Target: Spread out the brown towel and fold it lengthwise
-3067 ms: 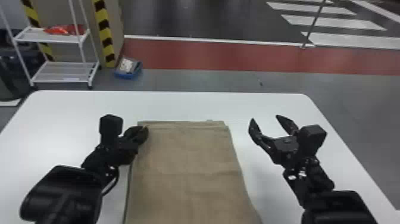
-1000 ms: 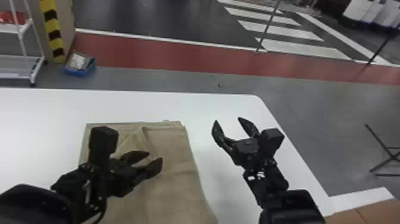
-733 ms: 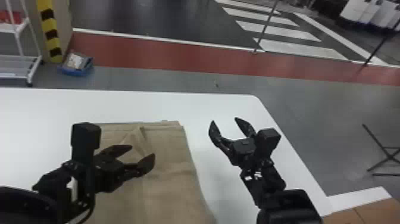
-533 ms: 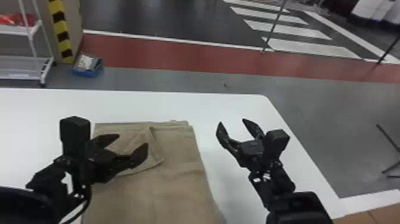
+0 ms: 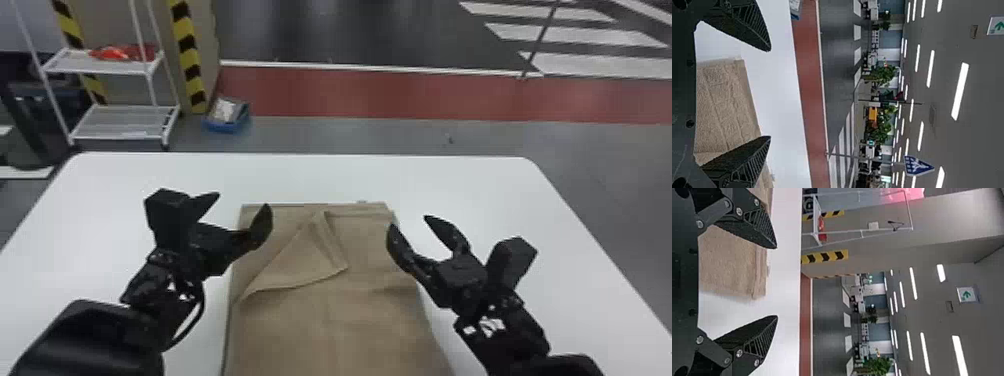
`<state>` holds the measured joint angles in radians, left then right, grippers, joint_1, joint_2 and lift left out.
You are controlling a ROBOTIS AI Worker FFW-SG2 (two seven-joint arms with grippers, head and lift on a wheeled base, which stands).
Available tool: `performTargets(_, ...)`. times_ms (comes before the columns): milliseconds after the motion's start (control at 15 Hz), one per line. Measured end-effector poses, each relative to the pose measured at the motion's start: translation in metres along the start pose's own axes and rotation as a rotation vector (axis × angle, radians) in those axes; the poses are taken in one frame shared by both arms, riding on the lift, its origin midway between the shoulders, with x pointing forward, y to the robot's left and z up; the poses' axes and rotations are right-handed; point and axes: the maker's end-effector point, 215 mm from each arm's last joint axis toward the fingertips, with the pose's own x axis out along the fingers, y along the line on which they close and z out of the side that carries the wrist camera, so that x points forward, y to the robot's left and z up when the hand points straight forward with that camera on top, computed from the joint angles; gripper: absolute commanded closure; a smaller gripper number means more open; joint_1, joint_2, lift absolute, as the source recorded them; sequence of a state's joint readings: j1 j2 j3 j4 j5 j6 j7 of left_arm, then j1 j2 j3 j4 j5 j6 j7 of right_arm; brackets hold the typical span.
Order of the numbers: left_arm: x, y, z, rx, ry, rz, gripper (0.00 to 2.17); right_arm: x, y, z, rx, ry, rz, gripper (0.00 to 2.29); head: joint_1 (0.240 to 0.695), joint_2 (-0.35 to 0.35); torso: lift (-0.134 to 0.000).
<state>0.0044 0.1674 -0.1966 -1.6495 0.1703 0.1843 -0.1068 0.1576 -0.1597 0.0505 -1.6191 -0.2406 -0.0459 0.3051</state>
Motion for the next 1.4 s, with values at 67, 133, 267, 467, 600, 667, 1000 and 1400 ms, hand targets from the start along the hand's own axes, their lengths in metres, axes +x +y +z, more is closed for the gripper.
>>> performTargets(67,0.000,0.002,-0.004,0.002,0.006,0.003,0.09,0.004,0.023,-0.005,0.002,0.009,0.049,0.32,0.695,-0.038,-0.125)
performTargets(133,0.000,0.003,-0.007,0.004,0.011,0.005,0.09,0.008,0.037,-0.010,-0.001,0.021,0.077,0.32,0.695,-0.007,-0.125)
performTargets(267,0.000,0.004,-0.012,0.007,0.019,0.006,0.09,0.013,0.060,-0.023,-0.020,0.058,0.118,0.32,0.695,0.016,-0.125)
performTargets(467,0.000,0.004,-0.011,0.011,0.017,0.005,0.11,0.021,0.085,-0.050,-0.068,0.129,0.164,0.41,0.695,0.041,-0.125)
performTargets(600,0.000,0.002,-0.008,0.014,0.007,0.002,0.11,0.023,0.097,-0.065,-0.092,0.169,0.186,0.41,0.695,0.059,-0.125)
performTargets(667,0.000,0.001,-0.008,0.015,0.006,-0.001,0.11,0.022,0.100,-0.069,-0.096,0.177,0.193,0.41,0.695,0.062,-0.125)
performTargets(1000,0.001,-0.001,-0.013,0.020,0.013,-0.003,0.11,0.018,0.106,-0.079,-0.117,0.192,0.192,0.41,0.695,0.068,-0.125)
performTargets(1400,0.002,-0.002,-0.012,0.022,0.009,-0.008,0.11,0.016,0.098,-0.089,-0.142,0.226,0.164,0.48,0.695,0.060,-0.125)
